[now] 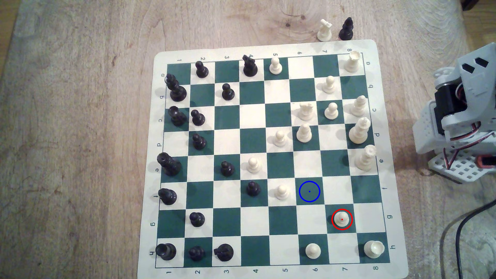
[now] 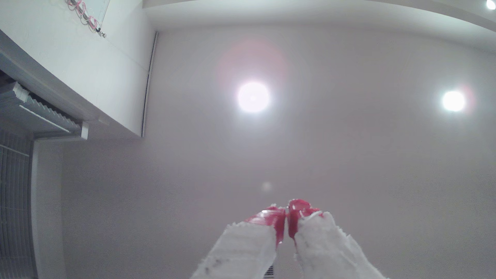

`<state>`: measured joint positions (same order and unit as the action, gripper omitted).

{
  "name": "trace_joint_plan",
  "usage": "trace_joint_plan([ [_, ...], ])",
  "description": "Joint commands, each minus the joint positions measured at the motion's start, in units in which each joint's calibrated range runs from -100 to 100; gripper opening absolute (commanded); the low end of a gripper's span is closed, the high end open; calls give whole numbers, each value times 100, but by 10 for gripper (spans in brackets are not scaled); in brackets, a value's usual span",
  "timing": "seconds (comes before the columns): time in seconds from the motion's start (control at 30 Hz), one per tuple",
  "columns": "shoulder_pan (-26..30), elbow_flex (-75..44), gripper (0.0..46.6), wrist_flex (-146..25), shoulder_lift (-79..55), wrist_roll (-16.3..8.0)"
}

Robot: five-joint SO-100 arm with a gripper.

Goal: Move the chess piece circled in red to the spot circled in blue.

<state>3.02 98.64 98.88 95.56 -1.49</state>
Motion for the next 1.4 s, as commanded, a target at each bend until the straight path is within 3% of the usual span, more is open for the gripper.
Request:
trace_joint_plan([
  [0.0, 61, 126, 2, -363, 20, 10],
  [0.1, 30, 126, 2, -2042, 20, 10],
  [0.2, -56, -28, 2, -4950, 20, -24],
  [0.3, -220, -318, 2, -6334, 20, -29],
  [0.47, -306, -1741, 2, -10298, 20, -29],
  [0.7, -486, -3165, 5, -13304, -481, -44],
  [0.73, -471, -3418, 5, -13697, -685, -59],
  [0.77, -416, -3817, 20, -14352, -1033, -234],
  [0.83, -369, -4035, 92, -14630, -1237, -234],
  [0.97, -158, -4570, 89, -14893, -2001, -547],
  [1.07, 241, -4706, 97, -15400, -2204, -142],
  [1.37, 1516, -4171, 169, -15859, -2968, -93],
])
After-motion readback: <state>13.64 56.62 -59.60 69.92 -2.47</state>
